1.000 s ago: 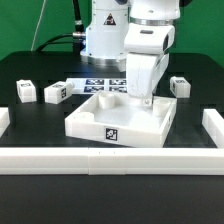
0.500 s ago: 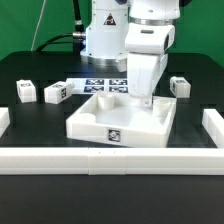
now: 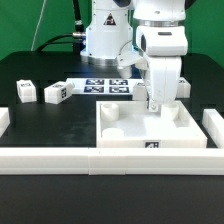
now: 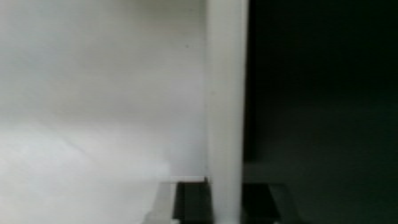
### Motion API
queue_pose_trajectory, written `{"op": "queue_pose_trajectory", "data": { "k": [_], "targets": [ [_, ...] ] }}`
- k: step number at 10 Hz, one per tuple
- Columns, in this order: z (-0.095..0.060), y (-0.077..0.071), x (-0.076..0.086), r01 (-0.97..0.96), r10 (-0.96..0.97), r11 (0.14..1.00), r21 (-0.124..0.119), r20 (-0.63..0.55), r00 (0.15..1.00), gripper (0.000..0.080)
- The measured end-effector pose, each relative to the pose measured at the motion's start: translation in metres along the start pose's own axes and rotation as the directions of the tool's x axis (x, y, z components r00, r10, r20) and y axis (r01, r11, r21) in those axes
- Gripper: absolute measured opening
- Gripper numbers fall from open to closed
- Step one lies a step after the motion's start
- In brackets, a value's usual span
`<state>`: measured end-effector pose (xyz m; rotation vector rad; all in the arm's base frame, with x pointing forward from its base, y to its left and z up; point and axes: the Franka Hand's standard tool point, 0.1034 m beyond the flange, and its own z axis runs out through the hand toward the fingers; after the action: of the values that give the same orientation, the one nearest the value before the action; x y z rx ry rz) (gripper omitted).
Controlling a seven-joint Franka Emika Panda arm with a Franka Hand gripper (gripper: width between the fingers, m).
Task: Assemble one leg
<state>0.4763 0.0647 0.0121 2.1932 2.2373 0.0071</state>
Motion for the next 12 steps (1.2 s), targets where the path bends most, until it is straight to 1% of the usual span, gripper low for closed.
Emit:
{"op": "queue_pose_trajectory", "data": {
  "k": [4, 5, 6, 7, 9, 12],
  "targets": [
    [0.0, 0.0, 0.0, -0.005, 0.005, 1.0, 0.001, 0.0, 1.0, 0.0059],
    [0.0, 0.003, 0.007, -0.028, 0.028, 1.0, 0.004, 0.001, 1.0, 0.0059],
    [0.0, 0.01, 0.015, -0.022, 0.022, 1.0, 0.002, 0.0, 1.0, 0.0059],
    [0.0, 0.016, 0.02, -0.015, 0.015, 1.0, -0.006, -0.003, 1.0, 0.0059],
    [0.0, 0.024, 0.03, -0.016, 0.016, 1.0, -0.012, -0.005, 1.0, 0.0059],
    [0.0, 0.027, 0.032, -0.065, 0.065, 0.998, 0.001, 0.004, 0.998, 0.0059]
  ]
}}
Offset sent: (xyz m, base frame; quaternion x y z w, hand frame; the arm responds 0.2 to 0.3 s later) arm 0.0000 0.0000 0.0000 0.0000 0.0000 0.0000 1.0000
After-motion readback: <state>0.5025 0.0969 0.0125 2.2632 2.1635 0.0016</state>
